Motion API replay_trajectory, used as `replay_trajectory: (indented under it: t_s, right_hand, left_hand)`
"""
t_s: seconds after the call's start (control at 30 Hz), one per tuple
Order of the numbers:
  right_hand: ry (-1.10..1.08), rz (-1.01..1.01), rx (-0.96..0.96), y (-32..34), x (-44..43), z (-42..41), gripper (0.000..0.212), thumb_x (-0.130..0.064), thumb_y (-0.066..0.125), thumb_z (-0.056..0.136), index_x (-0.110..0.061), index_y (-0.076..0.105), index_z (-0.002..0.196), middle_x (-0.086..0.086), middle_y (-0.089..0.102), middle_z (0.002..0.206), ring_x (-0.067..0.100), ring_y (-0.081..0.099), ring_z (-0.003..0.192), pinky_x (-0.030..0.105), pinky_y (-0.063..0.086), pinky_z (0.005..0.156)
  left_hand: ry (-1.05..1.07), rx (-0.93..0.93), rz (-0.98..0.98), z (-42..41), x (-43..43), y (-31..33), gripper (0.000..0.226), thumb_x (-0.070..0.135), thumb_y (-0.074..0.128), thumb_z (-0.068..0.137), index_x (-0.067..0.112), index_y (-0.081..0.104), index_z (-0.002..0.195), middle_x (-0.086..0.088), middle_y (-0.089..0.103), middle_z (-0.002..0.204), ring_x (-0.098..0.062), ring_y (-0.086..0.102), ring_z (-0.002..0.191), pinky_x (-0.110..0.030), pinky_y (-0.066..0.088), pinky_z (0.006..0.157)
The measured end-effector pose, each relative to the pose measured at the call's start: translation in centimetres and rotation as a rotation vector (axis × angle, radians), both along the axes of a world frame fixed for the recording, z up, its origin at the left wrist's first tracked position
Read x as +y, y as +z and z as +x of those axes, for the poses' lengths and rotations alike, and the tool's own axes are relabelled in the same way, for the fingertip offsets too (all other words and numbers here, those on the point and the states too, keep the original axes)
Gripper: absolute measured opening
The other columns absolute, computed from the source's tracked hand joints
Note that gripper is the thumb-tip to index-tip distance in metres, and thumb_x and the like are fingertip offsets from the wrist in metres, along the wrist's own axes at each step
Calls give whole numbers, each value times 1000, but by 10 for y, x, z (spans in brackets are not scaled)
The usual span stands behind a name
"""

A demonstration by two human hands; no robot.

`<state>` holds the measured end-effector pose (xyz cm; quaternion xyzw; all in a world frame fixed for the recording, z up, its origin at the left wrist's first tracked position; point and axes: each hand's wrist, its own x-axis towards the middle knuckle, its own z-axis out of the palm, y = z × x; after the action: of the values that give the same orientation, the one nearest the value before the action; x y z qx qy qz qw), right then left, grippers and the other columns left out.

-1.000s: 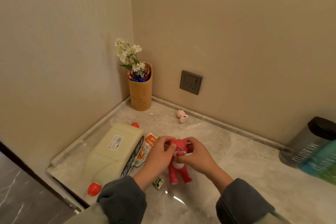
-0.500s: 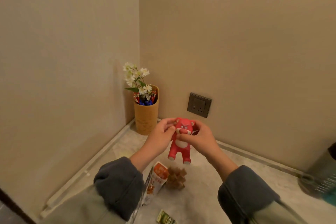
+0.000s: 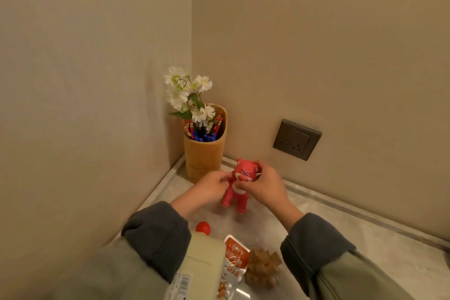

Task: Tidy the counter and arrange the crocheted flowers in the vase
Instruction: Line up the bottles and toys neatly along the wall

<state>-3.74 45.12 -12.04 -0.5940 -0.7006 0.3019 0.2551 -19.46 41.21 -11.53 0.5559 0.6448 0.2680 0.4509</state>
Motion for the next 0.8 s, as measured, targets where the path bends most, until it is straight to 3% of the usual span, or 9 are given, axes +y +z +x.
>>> replay_trajectory:
  t_s: [0.17, 0.33, 0.4, 0.47, 0.57, 0.73, 0.8]
  right_hand:
    - [4, 7, -85, -21, 17, -9, 59, -50, 82, 60, -40, 46, 106, -15, 56, 93, 9, 56, 83, 28, 46, 63]
    - [8, 44, -131, -31, 30, -16, 56, -48, 79, 67, -34, 51, 113, -14, 54, 94, 10, 55, 83, 26, 43, 59]
    - [12, 54, -147, -32, 36, -18, 54, -48, 78, 68, -34, 51, 113, -15, 54, 93, 9, 54, 82, 24, 40, 57]
    - [7, 48, -162, -33, 42, -20, 56, -49, 78, 69, -33, 51, 116, -14, 56, 95, 9, 54, 83, 24, 40, 57]
    - [-21, 52, -204, -35, 48, -22, 59, -48, 77, 68, -33, 52, 119, -11, 62, 102, 11, 56, 86, 30, 49, 63]
    - [-17, 61, -181, -40, 46, -22, 60, -49, 75, 71, -35, 51, 123, -13, 60, 103, 7, 50, 83, 21, 38, 55]
    - [-3, 38, -157, -39, 46, -20, 63, -46, 77, 70, -34, 49, 126, -12, 61, 109, 9, 55, 89, 24, 41, 59]
  left_hand:
    - [-150, 153, -139, -8, 15, -10, 35, 6, 41, 97, 18, 63, 122, 3, 59, 83, -4, 52, 64, -4, 38, 42]
    - [-179, 176, -233, -13, 23, -15, 41, 11, 42, 98, 32, 56, 130, 6, 58, 89, -11, 51, 67, -18, 41, 54]
    - [-161, 177, -218, -14, 25, -16, 40, 12, 42, 99, 28, 55, 132, 4, 61, 107, -11, 56, 79, -18, 46, 65]
    - [-143, 172, -216, -14, 25, -16, 39, 11, 40, 100, 24, 53, 135, 0, 56, 131, -22, 58, 110, -29, 47, 91]
    - [-130, 153, -213, -13, 27, -18, 39, 12, 39, 101, 22, 51, 136, -3, 54, 136, -31, 48, 127, -38, 38, 106]
    - [-136, 166, -206, -11, 28, -21, 39, 15, 38, 101, 26, 51, 136, -2, 52, 139, -30, 50, 126, -36, 44, 100]
    - [-127, 158, -198, -10, 27, -19, 39, 17, 39, 101, 29, 51, 136, -1, 52, 138, -28, 55, 118, -24, 50, 80]
